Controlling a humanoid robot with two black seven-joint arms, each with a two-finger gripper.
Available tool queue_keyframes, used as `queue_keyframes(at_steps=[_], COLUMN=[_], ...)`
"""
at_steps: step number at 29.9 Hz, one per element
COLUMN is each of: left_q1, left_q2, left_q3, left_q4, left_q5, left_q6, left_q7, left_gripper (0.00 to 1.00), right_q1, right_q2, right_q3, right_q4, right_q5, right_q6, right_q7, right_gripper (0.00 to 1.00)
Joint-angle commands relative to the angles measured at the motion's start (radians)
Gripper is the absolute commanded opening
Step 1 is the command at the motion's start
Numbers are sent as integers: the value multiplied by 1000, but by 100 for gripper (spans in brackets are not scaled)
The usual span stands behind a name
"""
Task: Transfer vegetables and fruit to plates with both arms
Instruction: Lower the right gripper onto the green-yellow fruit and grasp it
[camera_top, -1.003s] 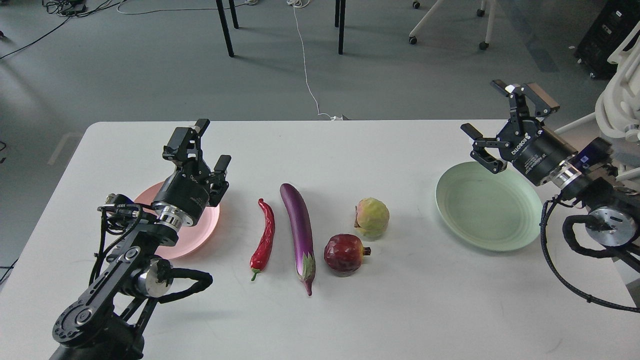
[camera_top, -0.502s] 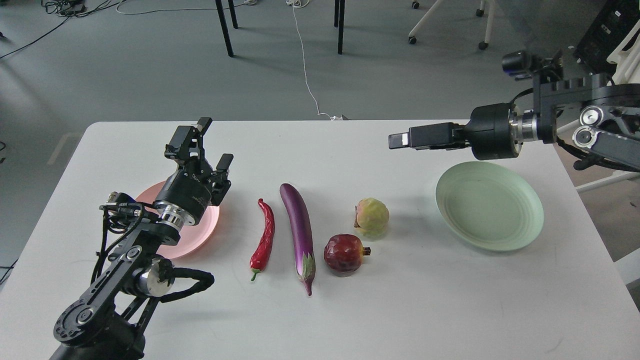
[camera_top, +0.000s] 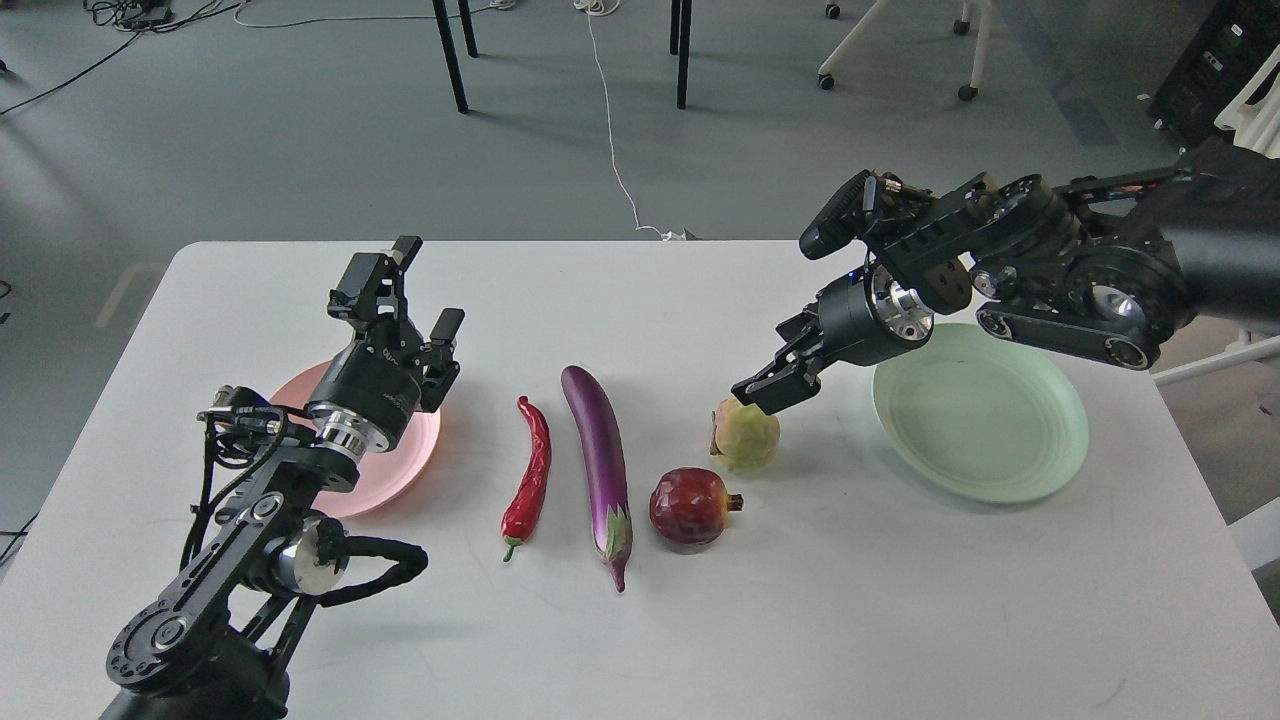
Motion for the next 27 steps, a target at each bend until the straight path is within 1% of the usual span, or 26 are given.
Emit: queue_keyframes(at_steps=[1, 6, 14, 23, 26, 27], left_q1=[0, 3, 3, 5, 5, 5], left_q2=[0, 2, 3, 3, 3, 2], left_q3=[0, 0, 0, 0, 0, 0], left_q4=[-5, -5, -5, -5, -5, -5], left_q5=[0, 0, 0, 2, 2, 2], left_q6=[0, 0, 0, 2, 2, 2], left_q7=[2, 2, 0, 0, 0, 0], left_gripper=[99, 99, 99, 99, 99, 99], right_q1=[-26, -76, -110, -167, -185, -191], right_q2=[8, 16, 34, 74, 84, 88], right_q3=[-6, -6, -6, -6, -6, -8], right_q4=[-4, -10, -28, -87, -102, -107], right_q5=[-2, 0, 0, 0, -2, -2], right_q6=[-3, -13, -61, -107, -122, -127], right_q7=[0, 0, 0, 0, 0, 0], right_gripper=[98, 98, 98, 98, 97, 95])
